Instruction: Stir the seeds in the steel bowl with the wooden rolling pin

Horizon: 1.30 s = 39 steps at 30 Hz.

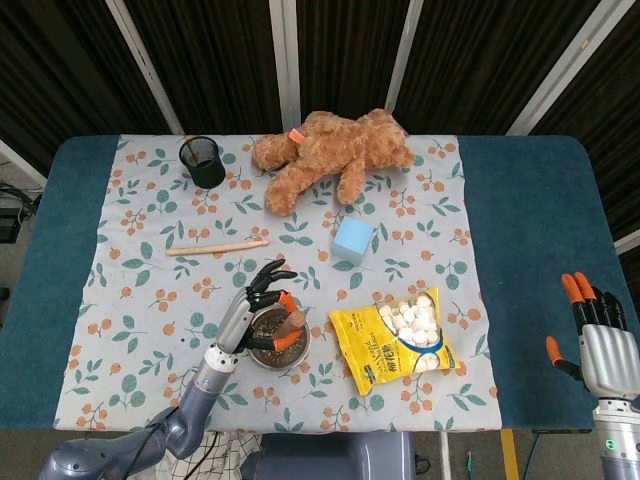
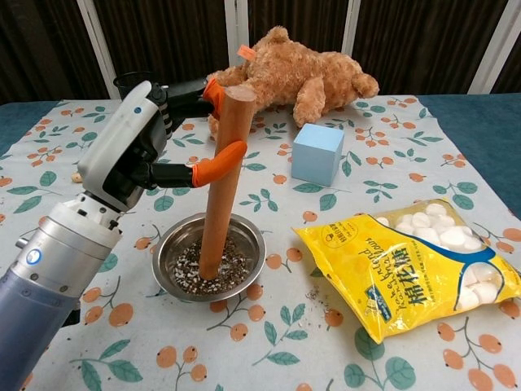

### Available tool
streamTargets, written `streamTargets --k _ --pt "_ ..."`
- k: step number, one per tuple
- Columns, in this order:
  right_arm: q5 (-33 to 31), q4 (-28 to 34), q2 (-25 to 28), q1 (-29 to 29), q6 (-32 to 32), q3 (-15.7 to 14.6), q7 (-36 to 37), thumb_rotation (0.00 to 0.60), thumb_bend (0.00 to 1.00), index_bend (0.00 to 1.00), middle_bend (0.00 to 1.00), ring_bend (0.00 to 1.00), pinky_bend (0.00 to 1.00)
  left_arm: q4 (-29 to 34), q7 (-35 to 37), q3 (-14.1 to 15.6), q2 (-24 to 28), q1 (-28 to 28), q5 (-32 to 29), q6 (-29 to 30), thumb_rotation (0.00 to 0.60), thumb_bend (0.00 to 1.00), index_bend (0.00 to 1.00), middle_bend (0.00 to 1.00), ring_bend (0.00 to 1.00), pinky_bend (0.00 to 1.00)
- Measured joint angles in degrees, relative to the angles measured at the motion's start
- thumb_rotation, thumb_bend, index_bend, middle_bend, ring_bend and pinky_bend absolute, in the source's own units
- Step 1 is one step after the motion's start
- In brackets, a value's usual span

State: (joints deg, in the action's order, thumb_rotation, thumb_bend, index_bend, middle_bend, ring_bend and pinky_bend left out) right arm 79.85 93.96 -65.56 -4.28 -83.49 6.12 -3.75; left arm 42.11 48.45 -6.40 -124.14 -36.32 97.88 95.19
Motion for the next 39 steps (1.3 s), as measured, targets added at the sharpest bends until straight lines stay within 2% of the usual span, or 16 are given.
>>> streamTargets --k 10,22,39 --pt "-0.03 0.1 -0.01 -0.04 -0.06 0.07 -0.28 0.6 0.42 0.0 0.0 0.0 0.0 -2.51 1.76 0.31 -1.06 -0.01 -0.28 1.44 0.6 0.77 0.63 0.7 0.21 0.1" --pt "0.01 0.0 -0.05 0.01 -0.13 0.03 -0.16 0.6 0.42 0.0 0.0 0.0 0.0 2.09 -0.3 -1.92 0.14 -3.67 0.01 2.16 0.6 0.77 0.62 0.7 0.21 0.1" --pt "-0.3 0.22 0.02 -0.17 0.06 0.22 -0.5 0.6 0.42 0.0 0.0 0.0 0.0 -2.4 1.58 -0.13 -1.14 -2.34 -1.64 0.56 0.6 0.77 0.62 0.7 0.21 0.1"
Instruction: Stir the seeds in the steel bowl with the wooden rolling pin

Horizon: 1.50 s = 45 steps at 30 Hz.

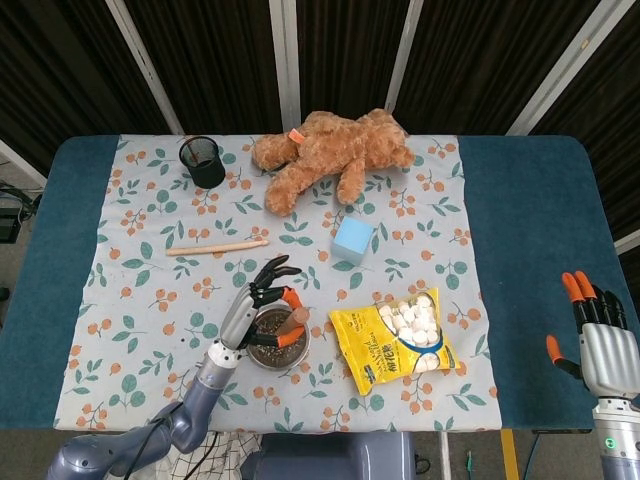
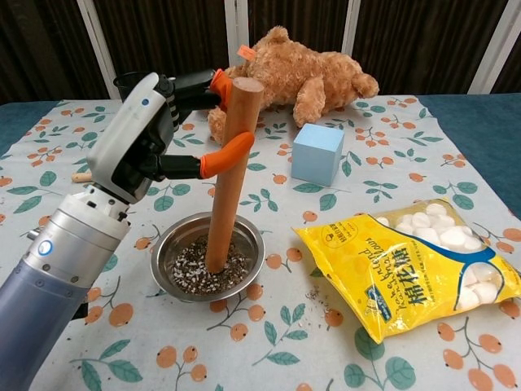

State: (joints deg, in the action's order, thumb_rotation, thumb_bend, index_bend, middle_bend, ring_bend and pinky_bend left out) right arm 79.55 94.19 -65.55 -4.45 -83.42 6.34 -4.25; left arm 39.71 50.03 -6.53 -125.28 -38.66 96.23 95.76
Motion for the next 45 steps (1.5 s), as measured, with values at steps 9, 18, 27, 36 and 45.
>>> streamTargets --k 9,18,27,36,45 --pt "0.05 -0.01 -0.09 0.07 -0.19 -0.05 -0.21 0.6 0.42 0.0 0.0 0.0 0.0 -1.93 0.94 1.17 -0.3 1.24 -0.3 0.11 0.6 0.77 0.62 0.7 0.21 0.1" --pt "0.19 -0.13 -0.16 0.14 -0.31 -0.11 -0.16 0.6 0.42 0.0 0.0 0.0 0.0 -1.13 0.87 0.7 0.11 0.72 -0.09 1.17 0.6 0.77 0.62 0.7 0.21 0.1" --pt "0.37 -0.26 -0.08 0.19 -0.3 -0.21 0.29 0.6 0.42 0.0 0.0 0.0 0.0 5.17 -2.81 -1.43 3.67 -1.86 0.96 2.83 0.6 0.77 0.62 0.7 0.21 0.1" --pt "0.84 -0.4 0.02 0.28 -0.45 -0.39 0.76 0.6 0.42 0.0 0.0 0.0 0.0 15.01 -9.18 -2.35 9.65 -2.29 1.29 2.42 0.6 0.77 0.62 0.7 0.21 0.1" --pt "1.14 -0.24 0.34 0.33 -0.37 -0.54 1.25 0.6 0.42 0.0 0.0 0.0 0.0 23.88 -17.92 -2.95 20.05 -1.69 0.79 -0.54 0.6 0.77 0.63 0.71 0.22 0.11"
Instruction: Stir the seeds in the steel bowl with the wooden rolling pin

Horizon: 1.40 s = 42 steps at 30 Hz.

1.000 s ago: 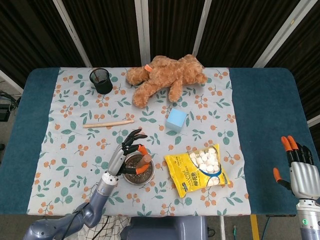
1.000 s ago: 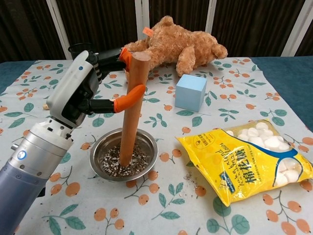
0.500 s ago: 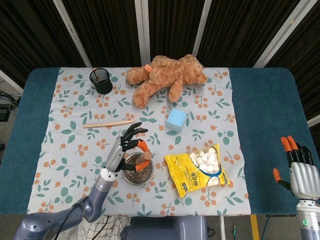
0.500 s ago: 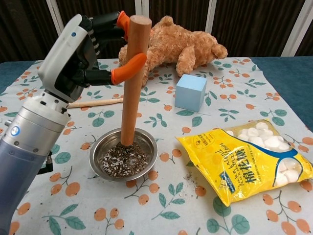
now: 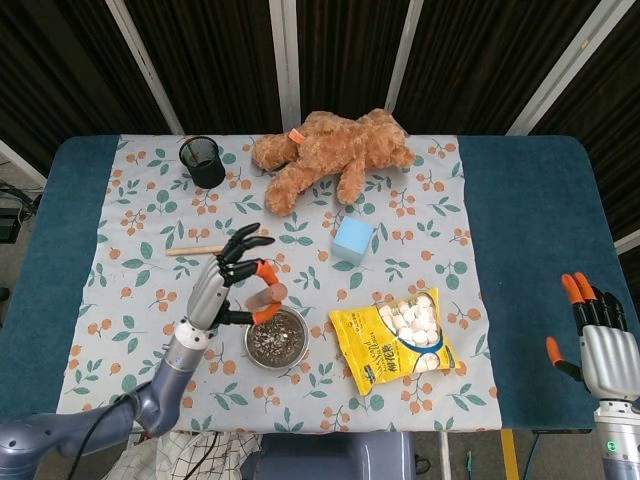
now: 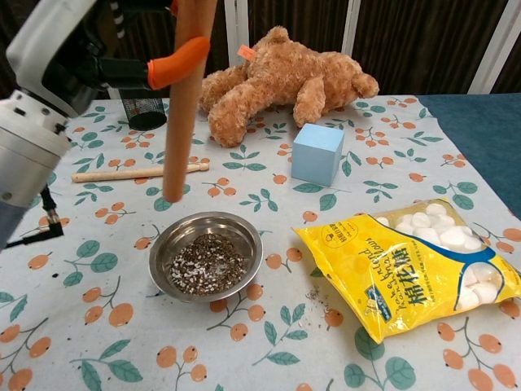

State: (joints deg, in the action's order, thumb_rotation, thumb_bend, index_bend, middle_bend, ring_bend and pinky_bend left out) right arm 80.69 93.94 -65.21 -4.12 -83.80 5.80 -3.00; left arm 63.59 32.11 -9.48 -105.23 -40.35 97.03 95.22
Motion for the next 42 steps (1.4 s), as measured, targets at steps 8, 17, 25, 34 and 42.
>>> streamTargets --k 8,17,25,34,42 --pt "-0.13 0.16 0.01 -0.01 0.03 0.05 -0.11 0.6 0.42 0.0 0.0 0.0 0.0 4.65 -9.82 1.58 13.78 1.34 0.13 -5.46 0.6 0.77 0.65 0.73 0.26 0.13" --pt "-0.15 0.26 0.0 -0.01 0.04 0.05 -0.25 0.6 0.42 0.0 0.0 0.0 0.0 4.04 -16.64 8.54 19.96 4.01 0.73 -12.75 0.6 0.77 0.65 0.73 0.27 0.15" --pt "-0.15 0.24 -0.01 0.01 -0.01 0.06 -0.22 0.6 0.42 0.0 0.0 0.0 0.0 -0.04 -19.1 12.8 18.83 5.65 1.3 -18.06 0.6 0.77 0.65 0.73 0.28 0.15" --pt "-0.08 0.09 -0.02 0.06 0.01 -0.01 0.08 0.6 0.42 0.0 0.0 0.0 0.0 -2.11 -21.33 14.47 18.39 6.86 0.34 -21.64 0.6 0.77 0.65 0.73 0.28 0.15" --pt "-0.04 0.08 -0.08 0.09 -0.09 -0.01 -0.05 0.6 0.42 0.0 0.0 0.0 0.0 -3.02 -21.73 15.16 19.65 6.7 1.13 -22.61 0.6 0.77 0.64 0.73 0.28 0.15"
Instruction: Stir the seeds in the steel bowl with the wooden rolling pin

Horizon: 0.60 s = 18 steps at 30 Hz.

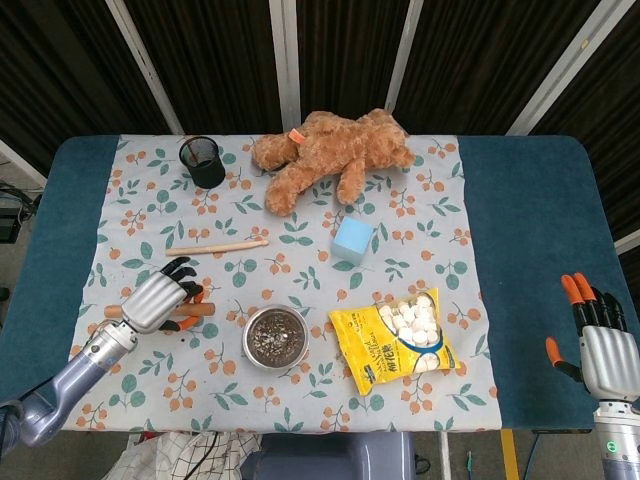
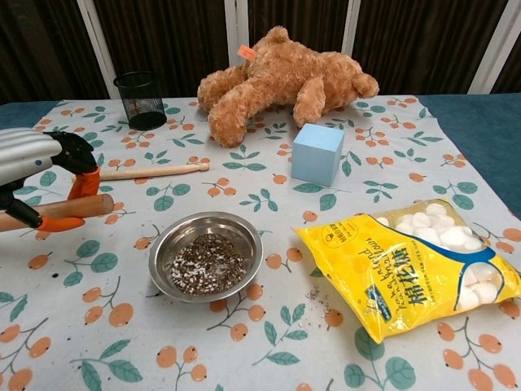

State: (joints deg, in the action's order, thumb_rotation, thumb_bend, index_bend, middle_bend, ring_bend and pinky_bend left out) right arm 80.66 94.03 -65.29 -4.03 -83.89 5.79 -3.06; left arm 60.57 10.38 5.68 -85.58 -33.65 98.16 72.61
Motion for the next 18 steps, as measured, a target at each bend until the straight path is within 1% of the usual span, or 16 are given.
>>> streamTargets --k 6,9,12,13,15,18 --pt "-0.08 0.12 0.02 -0.02 -0.03 0.08 -0.19 0.6 0.42 0.0 0.0 0.0 0.0 0.27 0.02 0.46 -0.45 0.15 0.04 -1.0 0.6 0.73 0.62 0.71 0.28 0.15" --pt "-0.11 0.12 0.02 -0.04 0.01 0.09 -0.22 0.6 0.41 0.0 0.0 0.0 0.0 0.45 -0.49 0.67 -0.81 0.48 -0.03 -1.4 0.6 0.65 0.59 0.66 0.27 0.14" --pt "-0.1 0.12 0.02 -0.05 0.01 0.1 -0.19 0.6 0.41 0.0 0.0 0.0 0.0 0.62 -0.78 0.63 -0.92 0.68 -0.43 -1.87 0.6 0.54 0.53 0.6 0.26 0.13" --pt "-0.1 0.12 0.04 -0.05 0.01 0.11 -0.18 0.6 0.41 0.0 0.0 0.0 0.0 0.79 -0.96 0.63 -0.9 0.73 -0.58 -2.2 0.6 0.52 0.51 0.58 0.26 0.13" --pt "-0.09 0.1 0.05 -0.04 0.01 0.1 -0.08 0.6 0.42 0.0 0.0 0.0 0.0 1.11 -1.32 0.7 -0.86 0.89 -0.73 -2.53 0.6 0.48 0.47 0.54 0.24 0.12" --pt "-0.03 0.08 0.06 -0.04 0.01 0.08 -0.07 0.6 0.42 0.0 0.0 0.0 0.0 1.58 -1.71 0.68 -0.82 1.3 -1.08 -2.56 0.6 0.4 0.41 0.45 0.2 0.09"
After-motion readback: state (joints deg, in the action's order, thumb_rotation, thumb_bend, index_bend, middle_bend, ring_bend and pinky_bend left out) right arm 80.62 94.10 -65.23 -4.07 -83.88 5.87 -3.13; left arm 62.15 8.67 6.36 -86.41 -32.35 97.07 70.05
